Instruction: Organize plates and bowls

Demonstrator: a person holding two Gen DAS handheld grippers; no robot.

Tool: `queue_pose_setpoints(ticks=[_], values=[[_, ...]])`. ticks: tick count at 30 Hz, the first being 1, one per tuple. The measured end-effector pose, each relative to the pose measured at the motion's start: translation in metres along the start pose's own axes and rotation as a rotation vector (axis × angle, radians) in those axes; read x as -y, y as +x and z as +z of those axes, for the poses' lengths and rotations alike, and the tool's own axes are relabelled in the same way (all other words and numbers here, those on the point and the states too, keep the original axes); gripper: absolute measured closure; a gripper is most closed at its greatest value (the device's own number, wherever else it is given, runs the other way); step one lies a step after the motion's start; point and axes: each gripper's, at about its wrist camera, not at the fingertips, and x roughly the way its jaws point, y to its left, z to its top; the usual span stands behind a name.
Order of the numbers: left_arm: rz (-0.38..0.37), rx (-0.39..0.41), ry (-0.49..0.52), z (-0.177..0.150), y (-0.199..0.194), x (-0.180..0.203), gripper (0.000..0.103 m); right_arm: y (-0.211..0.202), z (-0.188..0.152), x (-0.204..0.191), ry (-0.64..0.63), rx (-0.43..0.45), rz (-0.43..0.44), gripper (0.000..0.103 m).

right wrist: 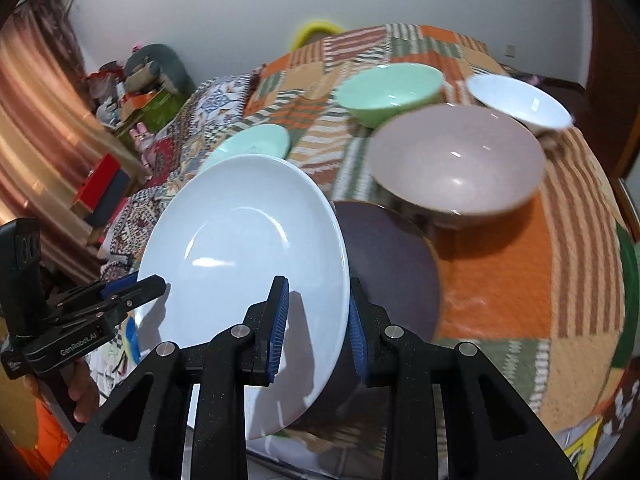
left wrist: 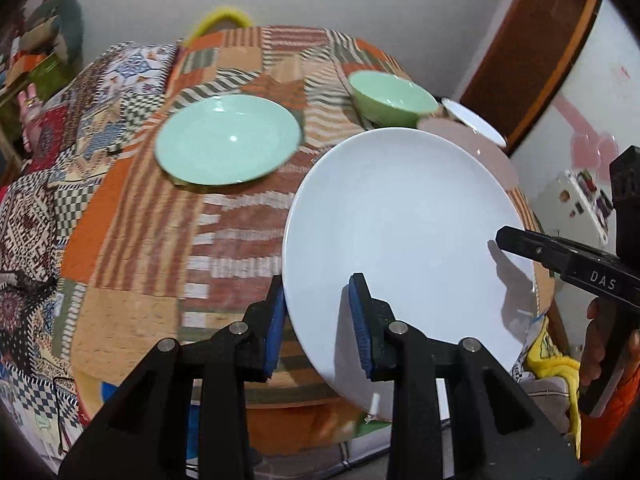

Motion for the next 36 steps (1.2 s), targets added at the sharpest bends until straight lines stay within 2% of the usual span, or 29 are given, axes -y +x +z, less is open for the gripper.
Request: queue_pose_setpoints(ticks=[9, 29, 36], values=[[0.02, -0.066, 0.055, 0.0, 0.03, 0.028, 0.072, -0.005, -0.007, 0.025, 0.058, 0.012, -0.041, 0.076], [0.004, -0.123, -0.003, 0.005, 0.057, 0.02, 0.072, 0.009, -0.009, 0.028, 0.013, -0.008, -0.128, 0.076], [-0.021, -0.125, -0.031, 0.006, 0.066, 0.014, 0.072, 0.012, -0.007, 0.029, 0.009, -0.015, -0.124, 0.076]])
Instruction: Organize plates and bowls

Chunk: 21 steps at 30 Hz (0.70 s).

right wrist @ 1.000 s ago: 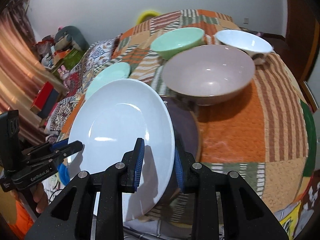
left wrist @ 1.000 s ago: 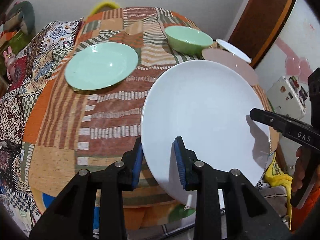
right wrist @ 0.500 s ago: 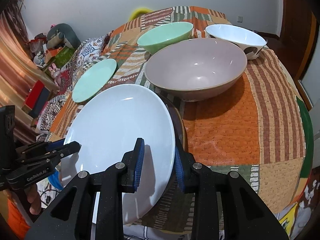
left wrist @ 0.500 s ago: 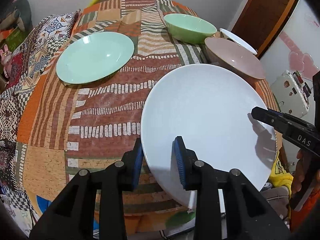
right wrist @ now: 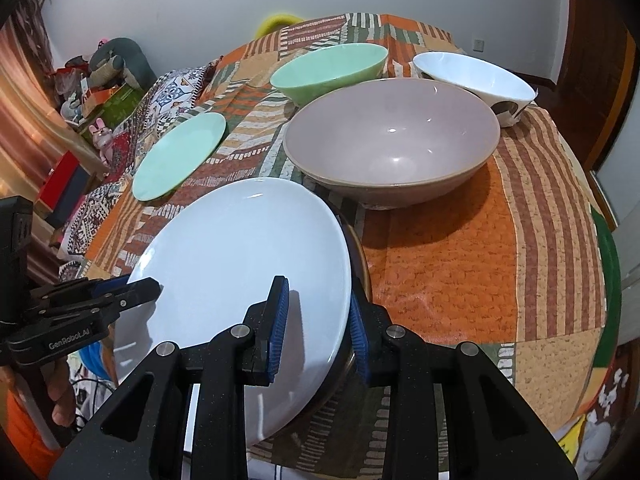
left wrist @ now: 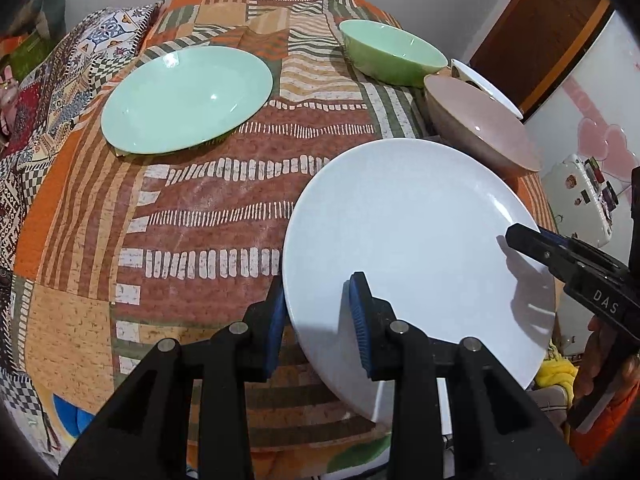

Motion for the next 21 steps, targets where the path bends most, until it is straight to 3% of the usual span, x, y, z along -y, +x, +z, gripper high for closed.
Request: queue_pose_setpoints(ticks=[7, 12, 21], values=[[-0.001, -0.001, -0.015, 0.001, 0.002, -0.002, 0.072, 0.0, 0.002, -0.003, -0.02, -0.006, -0.009, 0.075], [0.063, 0.016, 0.043, -0.002, 0.001, 0.01, 0.071, -0.001, 0.002, -0.003, -0.023, -0.011, -0.005, 0.075], [0.073, 0.022, 0.069, -0.003, 0.0, 0.014, 0.072, -0.006, 0.002, -0.001, -0.022, -0.018, 0.0, 0.075]])
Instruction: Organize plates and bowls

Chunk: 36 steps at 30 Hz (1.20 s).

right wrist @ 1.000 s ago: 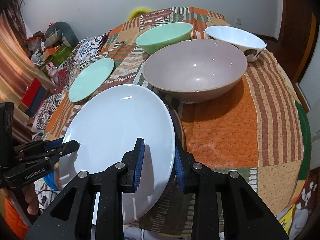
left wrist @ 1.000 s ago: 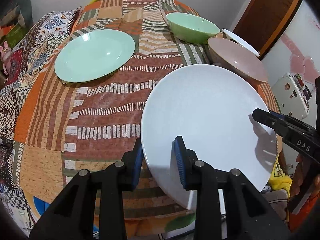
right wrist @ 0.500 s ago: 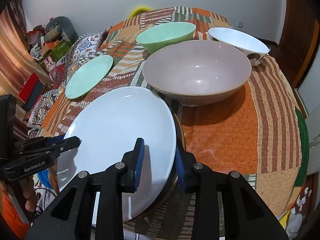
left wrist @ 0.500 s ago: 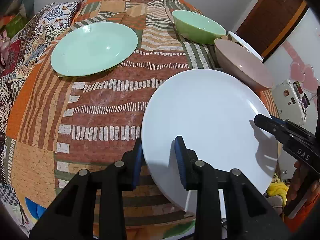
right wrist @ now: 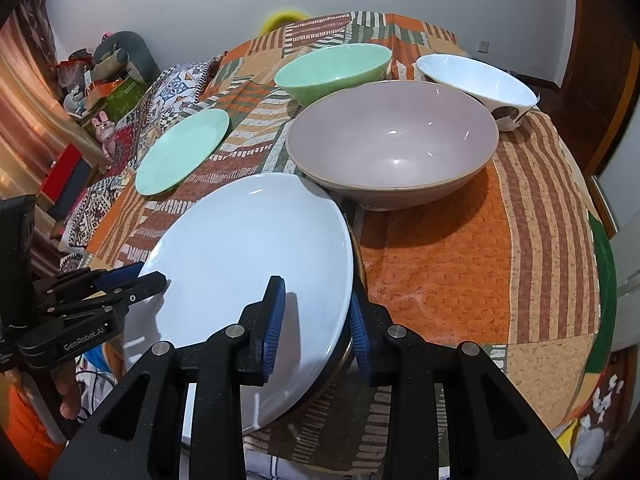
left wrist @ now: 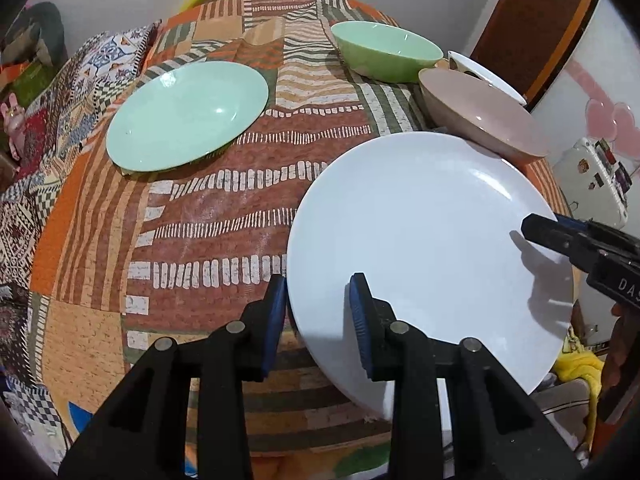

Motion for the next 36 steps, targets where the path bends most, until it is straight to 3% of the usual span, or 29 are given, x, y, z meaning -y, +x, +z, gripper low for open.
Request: queue_pose_setpoints(ticks=[3, 5, 11, 19, 27, 36], values=[[-0.003, -0.004, -0.008, 0.0, 0.001, -0.001, 0.072, -0.002, 0.001, -0.002, -0.012, 0.007, -0.045, 0.068], [-0.008, 0.002, -0.017, 0.001, -0.001, -0.003, 0.072, -0.007, 0.0, -0.006, -0.047, 0.036, -0.104, 0.056], [-0.003, 0.048, -0.026, 0.004, -0.019, -0.007, 0.072, -0.021, 0.005, -0.001, -0.046, 0.074, -0.091, 0.055], [0.025, 0.176, -0.024, 0.016, -0.066, -0.018, 0.069, -0.03, 0.014, -0.017, -0.073, 0.105, -0.049, 0.054], [0.111, 0.266, -0.076, 0.037, -0.096, -0.052, 0.068, -0.031, 0.043, -0.049, -0.139, 0.186, 0.017, 0.045], [0.186, 0.293, -0.128, 0.056, -0.099, -0.103, 0.047, -0.006, 0.081, -0.084, -0.201, 0.186, 0.104, 0.043]])
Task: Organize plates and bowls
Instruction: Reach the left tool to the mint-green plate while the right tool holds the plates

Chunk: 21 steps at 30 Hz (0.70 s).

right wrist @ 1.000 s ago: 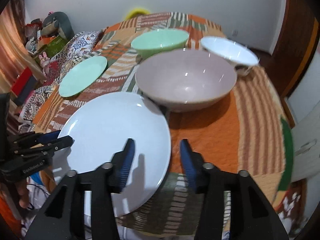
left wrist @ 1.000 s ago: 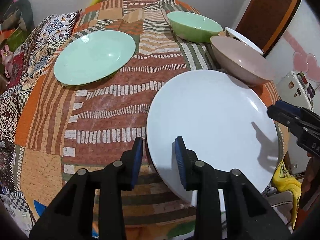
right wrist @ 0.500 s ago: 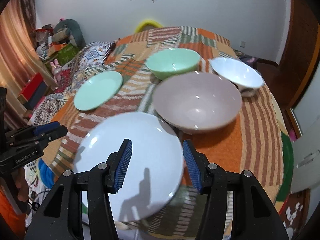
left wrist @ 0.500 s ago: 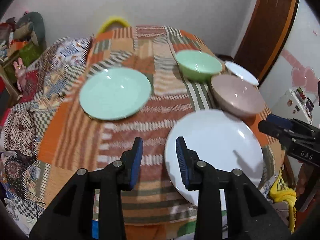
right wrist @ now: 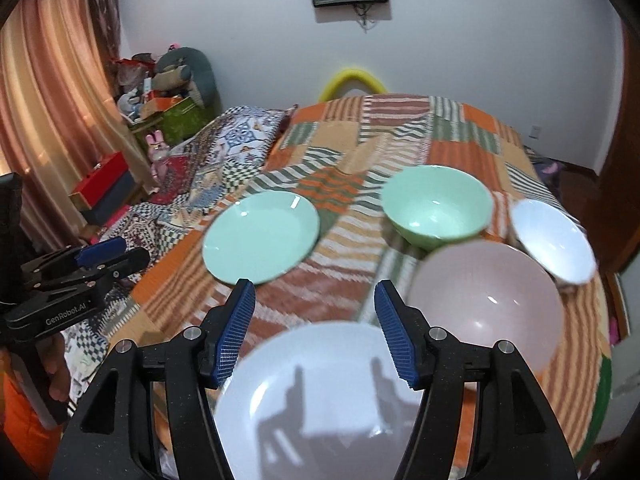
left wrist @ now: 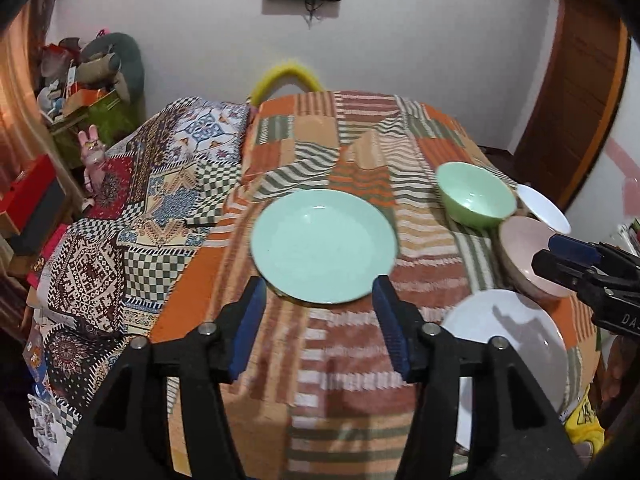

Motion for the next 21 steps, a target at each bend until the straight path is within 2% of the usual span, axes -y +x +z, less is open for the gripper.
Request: queue_pose_setpoints(ticks=[6, 10, 15, 18, 20, 21], values=[[0.043, -0.054, -0.027, 0.012, 0.041, -0.034, 0.045, 0.035, 0.016, -0.001, -0.006, -0.066, 0.032, 0.043], [0.023, -0.103, -0.071, 0.016, 0.071, -0.057, 0.045, 0.058, 0.025, -0.001, -0.011, -0.107, 0.036, 0.043], [0.032, -0.124, -0.081, 0.017, 0.104, -0.074, 0.045, 0.086, 0.031, 0.001, -0.013, -0.155, 0.037, 0.043], [0.012, -0.139, -0.092, 0.018, 0.121, -0.081, 0.045, 0.106, 0.035, 0.003, -0.013, -0.187, 0.031, 0.043], [-0.002, -0.143, -0.101, 0.019, 0.129, -0.085, 0.047, 0.118, 0.037, 0.002, -0.013, -0.211, 0.032, 0.044], [-0.009, -0.143, -0.102, 0.019, 0.133, -0.086, 0.053, 0.123, 0.038, 0.002, -0.01, -0.22, 0.035, 0.045]])
